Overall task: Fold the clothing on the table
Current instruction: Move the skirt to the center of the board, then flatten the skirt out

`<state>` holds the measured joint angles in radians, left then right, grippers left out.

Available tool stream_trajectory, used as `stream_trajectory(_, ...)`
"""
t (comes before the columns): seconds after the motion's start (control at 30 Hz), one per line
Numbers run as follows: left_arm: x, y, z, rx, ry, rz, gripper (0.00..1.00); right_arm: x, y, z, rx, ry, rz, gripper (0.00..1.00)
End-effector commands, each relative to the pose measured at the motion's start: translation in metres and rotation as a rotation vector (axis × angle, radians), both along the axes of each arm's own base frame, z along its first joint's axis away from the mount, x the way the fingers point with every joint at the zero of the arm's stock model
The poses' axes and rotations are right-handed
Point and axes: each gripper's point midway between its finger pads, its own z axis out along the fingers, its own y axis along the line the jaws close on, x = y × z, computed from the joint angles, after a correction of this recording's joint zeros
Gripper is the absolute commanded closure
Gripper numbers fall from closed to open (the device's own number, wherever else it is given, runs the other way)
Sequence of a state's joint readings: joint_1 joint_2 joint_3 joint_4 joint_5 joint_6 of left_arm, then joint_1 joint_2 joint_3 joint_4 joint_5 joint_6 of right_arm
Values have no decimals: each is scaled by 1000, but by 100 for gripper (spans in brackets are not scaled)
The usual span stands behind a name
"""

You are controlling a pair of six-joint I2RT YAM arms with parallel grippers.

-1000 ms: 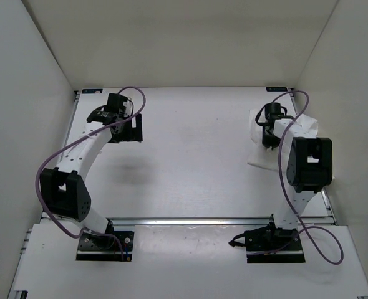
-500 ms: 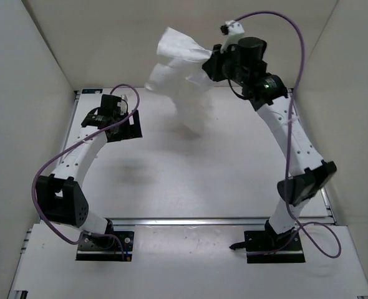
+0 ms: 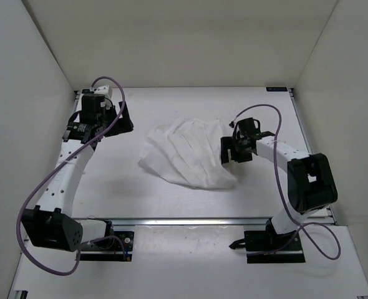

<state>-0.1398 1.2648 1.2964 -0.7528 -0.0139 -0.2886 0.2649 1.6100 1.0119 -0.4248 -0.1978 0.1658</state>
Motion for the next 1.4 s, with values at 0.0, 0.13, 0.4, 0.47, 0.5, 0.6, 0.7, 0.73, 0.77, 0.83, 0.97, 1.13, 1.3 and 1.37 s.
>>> stream_trajectory(0.0, -2, -17, -4, -43, 9, -73, 1, 21, 9, 42, 95, -140, 15, 28)
stream_trajectory(0.13, -14, -65, -31, -142, 75, -237, 2, 38, -14, 85, 136, -272, -50, 1)
stream_trajectory(0.4, -54, -143, -120, -290, 248, -243, 1, 48, -61, 82, 125, -338, -148, 1)
stream_trajectory(0.47, -70, -135, -150, -298, 318, -193, 2, 46, -55, 65, 125, -291, -112, 2)
stream_trajectory(0.5, -74, -129, -157, -288, 332, -175, 1, 47, -48, 57, 129, -274, -91, 2)
stream_trajectory(0.6, -73, -112, -155, -252, 289, -124, 1, 47, -23, 48, 130, -263, -10, 2)
stream_trajectory(0.7, -69, -92, -164, -255, 271, -55, 3, 49, -8, 32, 123, -225, 28, 3)
stream_trajectory(0.73, -66, -93, -166, -273, 265, -56, 3, 51, -8, 28, 120, -208, 27, 5)
stream_trajectory(0.77, -67, -94, -171, -278, 275, -62, 4, 50, -8, 24, 119, -195, 26, 5)
stream_trajectory(0.83, -61, -99, -175, -279, 257, -56, 6, 55, -6, 20, 121, -186, 34, 11)
stream_trajectory(0.97, -55, -112, -189, -262, 290, -64, 10, 61, -2, 22, 175, -177, 25, 34)
stream_trajectory(1.13, -40, -123, -195, -294, 291, -78, 40, 79, 17, 36, 201, -181, 62, 92)
stream_trajectory(1.3, -25, -126, -191, -348, 260, -73, 97, 92, 34, 57, 255, -197, 94, 100)
stream_trajectory(1.37, -13, -127, -186, -361, 246, -73, 100, 96, 31, 60, 247, -197, 93, 100)
